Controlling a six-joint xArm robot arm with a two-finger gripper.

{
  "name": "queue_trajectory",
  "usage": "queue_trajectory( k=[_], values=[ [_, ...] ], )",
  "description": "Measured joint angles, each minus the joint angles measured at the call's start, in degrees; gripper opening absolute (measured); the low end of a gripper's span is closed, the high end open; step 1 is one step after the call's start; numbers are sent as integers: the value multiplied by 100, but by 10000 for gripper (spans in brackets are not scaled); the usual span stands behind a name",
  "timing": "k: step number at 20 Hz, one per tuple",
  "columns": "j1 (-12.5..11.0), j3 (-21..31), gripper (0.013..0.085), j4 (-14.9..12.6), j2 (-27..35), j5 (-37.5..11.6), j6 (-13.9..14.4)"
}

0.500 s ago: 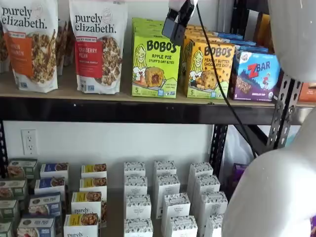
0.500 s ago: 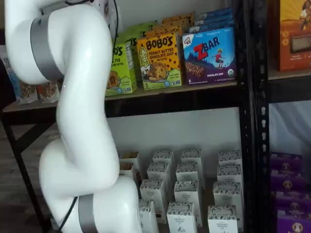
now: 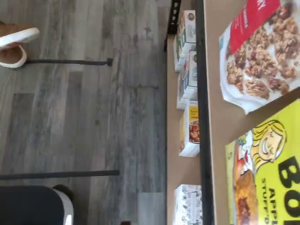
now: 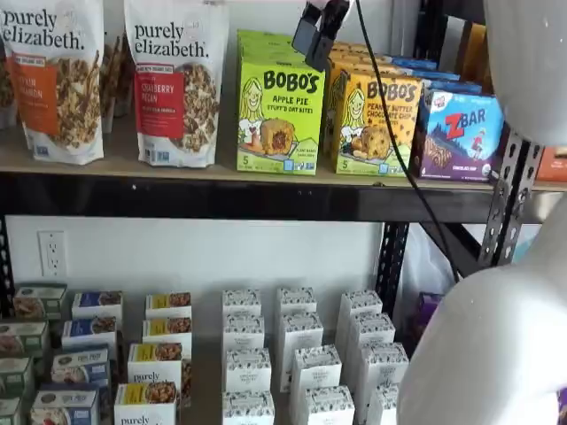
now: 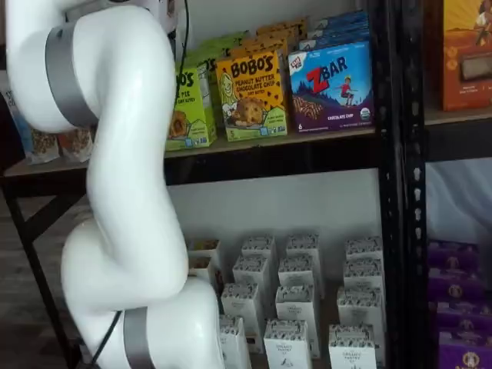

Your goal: Pick the green box on the top shelf, the fourth from the left

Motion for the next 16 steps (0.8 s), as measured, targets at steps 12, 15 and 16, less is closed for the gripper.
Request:
queue_trajectory(
  k=[12,15,16],
  values=[
    [31,686,850,-35,-256,-1196,-102],
    [1,627,850,-16,-147,-1228,-144],
    [-9,608,850,-7,-112,-1242,-157]
  ],
)
